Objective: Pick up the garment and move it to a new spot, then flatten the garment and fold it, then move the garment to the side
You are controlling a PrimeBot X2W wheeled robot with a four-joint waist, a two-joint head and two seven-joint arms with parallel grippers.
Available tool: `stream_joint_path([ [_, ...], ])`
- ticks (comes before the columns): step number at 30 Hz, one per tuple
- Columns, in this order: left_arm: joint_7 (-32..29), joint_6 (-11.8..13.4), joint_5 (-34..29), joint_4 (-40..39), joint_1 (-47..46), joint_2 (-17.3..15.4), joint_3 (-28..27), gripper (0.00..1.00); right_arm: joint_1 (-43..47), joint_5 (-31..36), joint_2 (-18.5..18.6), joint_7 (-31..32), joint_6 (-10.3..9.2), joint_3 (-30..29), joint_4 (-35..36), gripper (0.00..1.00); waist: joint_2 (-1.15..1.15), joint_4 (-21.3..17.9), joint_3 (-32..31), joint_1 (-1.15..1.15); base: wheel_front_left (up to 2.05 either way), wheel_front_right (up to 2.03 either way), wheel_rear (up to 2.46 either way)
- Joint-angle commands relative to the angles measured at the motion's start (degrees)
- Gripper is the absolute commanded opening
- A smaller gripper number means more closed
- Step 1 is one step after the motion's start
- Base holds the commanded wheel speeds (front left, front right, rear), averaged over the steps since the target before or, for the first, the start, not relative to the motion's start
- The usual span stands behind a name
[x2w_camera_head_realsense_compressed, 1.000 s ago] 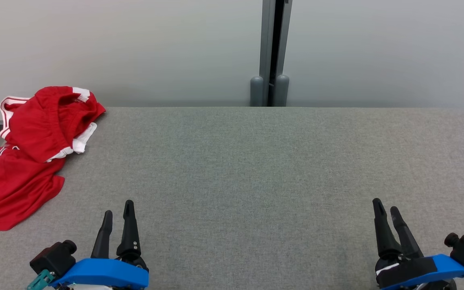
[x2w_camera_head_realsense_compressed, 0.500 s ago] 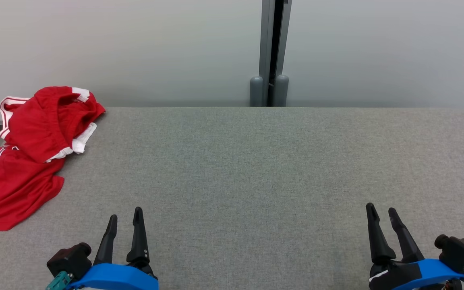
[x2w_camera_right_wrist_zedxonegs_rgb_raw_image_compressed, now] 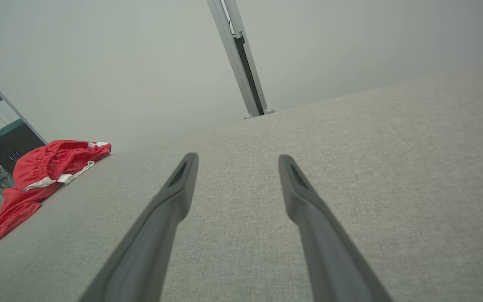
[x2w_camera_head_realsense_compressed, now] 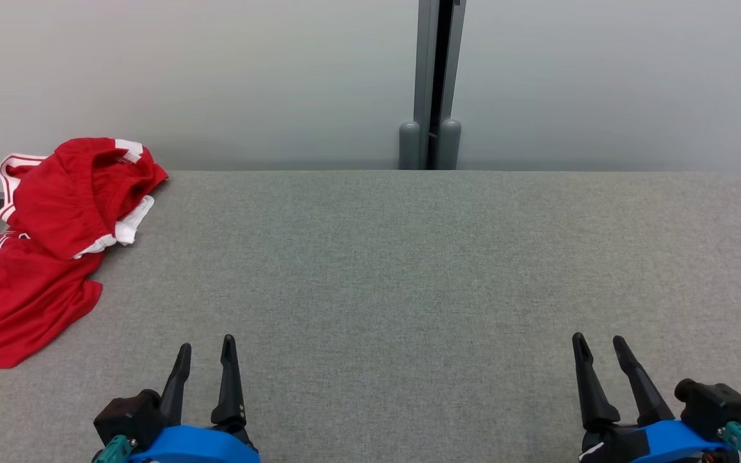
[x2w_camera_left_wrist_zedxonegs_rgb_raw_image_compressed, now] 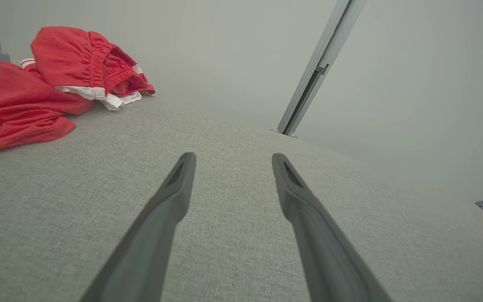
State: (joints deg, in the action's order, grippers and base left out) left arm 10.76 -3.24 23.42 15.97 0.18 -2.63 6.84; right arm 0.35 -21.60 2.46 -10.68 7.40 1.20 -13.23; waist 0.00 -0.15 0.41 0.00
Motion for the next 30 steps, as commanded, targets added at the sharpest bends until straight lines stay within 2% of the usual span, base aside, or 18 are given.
stream_joint_path([
  [1, 0.4, 0.2, -1.1, -0.2, -0.1, -0.3, 0.3, 1.00, 0.2, 1.2, 0.5, -0.5, 0.11, 0.1, 0.2, 1.00, 0.00, 0.0, 0.0, 0.00, 0.00, 0.00, 0.00],
  [30, 3.7, 1.1, -12.6, 3.7, -0.4, -0.3, 2.1, 1.00, 0.3, 14.3, 0.6, -3.9, 0.09, 0.5, -1.5, 1.00, 0.00, 0.1, 0.2, 0.00, 0.00, 0.00, 0.00],
])
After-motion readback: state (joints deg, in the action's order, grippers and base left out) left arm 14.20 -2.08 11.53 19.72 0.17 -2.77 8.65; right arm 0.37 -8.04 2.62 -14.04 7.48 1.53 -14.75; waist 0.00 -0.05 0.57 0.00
